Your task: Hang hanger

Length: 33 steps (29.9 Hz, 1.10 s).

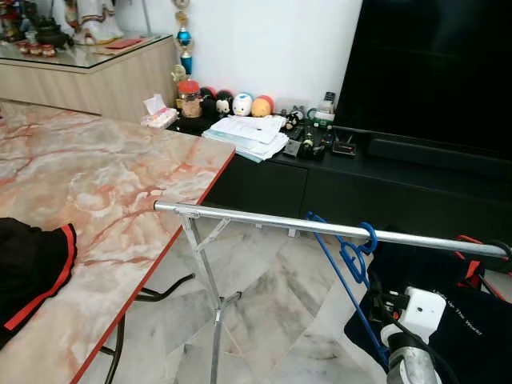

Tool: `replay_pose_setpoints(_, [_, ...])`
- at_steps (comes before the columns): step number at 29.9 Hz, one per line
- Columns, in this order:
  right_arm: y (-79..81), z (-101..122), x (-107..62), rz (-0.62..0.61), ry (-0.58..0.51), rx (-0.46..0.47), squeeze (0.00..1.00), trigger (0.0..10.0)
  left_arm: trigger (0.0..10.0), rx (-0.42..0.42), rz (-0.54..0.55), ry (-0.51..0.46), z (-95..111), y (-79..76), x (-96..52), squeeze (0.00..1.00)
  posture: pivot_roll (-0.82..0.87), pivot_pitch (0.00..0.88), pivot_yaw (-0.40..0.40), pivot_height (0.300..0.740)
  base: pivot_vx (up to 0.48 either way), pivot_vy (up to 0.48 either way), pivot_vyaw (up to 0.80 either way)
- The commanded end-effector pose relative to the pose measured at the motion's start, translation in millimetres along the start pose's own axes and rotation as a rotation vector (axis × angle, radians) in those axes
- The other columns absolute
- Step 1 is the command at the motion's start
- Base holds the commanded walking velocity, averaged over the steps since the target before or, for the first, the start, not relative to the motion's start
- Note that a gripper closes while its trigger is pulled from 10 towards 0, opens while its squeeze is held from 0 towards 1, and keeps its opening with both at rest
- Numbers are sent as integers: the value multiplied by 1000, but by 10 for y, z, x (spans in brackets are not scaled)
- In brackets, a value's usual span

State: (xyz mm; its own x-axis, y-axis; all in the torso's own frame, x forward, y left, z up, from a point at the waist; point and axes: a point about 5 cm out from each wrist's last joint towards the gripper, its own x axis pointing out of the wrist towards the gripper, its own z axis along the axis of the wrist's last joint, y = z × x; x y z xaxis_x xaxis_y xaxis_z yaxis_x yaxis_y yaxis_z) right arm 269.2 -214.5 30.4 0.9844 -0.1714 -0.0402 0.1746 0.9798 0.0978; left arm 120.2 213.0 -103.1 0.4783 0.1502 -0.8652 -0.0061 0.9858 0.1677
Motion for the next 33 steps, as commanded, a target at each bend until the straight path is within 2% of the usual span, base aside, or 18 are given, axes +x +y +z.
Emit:
replay_pose_setpoints(1, [-2, 31, 0, 5, -14, -3, 43, 10000, 10000, 14, 8, 25, -51, -7, -7, 0, 168, 0, -22, 740, 0, 0, 0])
replay_pose_setpoints(2, [-4, 20, -10, 6, -8, -13, 0, 10000, 10000, 17, 10, 23, -44, -9, -6, 0, 167, 0, -22, 740, 0, 0, 0])
replay_pose_setpoints(8, [-39, -31, -52, -4, 20, -13, 0, 10000, 10000, 3, 24, 1, -36, 108, -13, 0, 168, 0, -29, 740, 0, 0, 0])
replay_pose_setpoints(10, [-55, -53, -77, -14, 34, -16, 0, 10000, 10000, 4, 35, 3, -80, 214, -31, 0, 167, 0, -30, 740, 0, 0, 0])
replay_pose_setpoints(11, [-65, -64, -102, -21, 44, -15, 0, 10000, 10000, -2, 49, 6, -127, 327, -54, 0, 166, 0, -31, 740, 0, 0, 0])
replay_pose_setpoints(14, [-73, -68, -114, -27, 47, -13, 0, 10000, 10000, 1, 62, 15, -187, 462, -87, 0, 166, 0, -31, 740, 0, 0, 0])
replay_pose_setpoints(15, [-84, -73, -120, -31, 50, -14, 0, 10000, 10000, -4, 75, 27, -253, 606, -129, 0, 165, 0, -31, 740, 0, 0, 0])
replay_pose_setpoints(19, [-96, -77, -125, -36, 53, -18, 0, 10000, 10000, -7, 85, 41, -313, 726, -170, 0, 164, 0, -31, 740, 0, 0, 0])
replay_pose_setpoints(26, [-91, -73, -126, -43, 58, -17, 0, 10000, 10000, 3, 81, 50, -328, 710, -170, 0, 161, 0, -31, 740, 0, 0, 0])
replay_pose_setpoints(31, [-101, -99, -128, -53, 74, -17, 0, 10000, 10000, -1, 71, 54, -301, 605, -138, 0, 164, 0, -32, 740, 0, 0, 0])
replay_pose_setpoints(33, [-106, -125, -139, -58, 87, -19, 0, 10000, 10000, -3, 56, 52, -273, 499, -111, 0, 166, 0, -33, 740, 0, 0, 0])
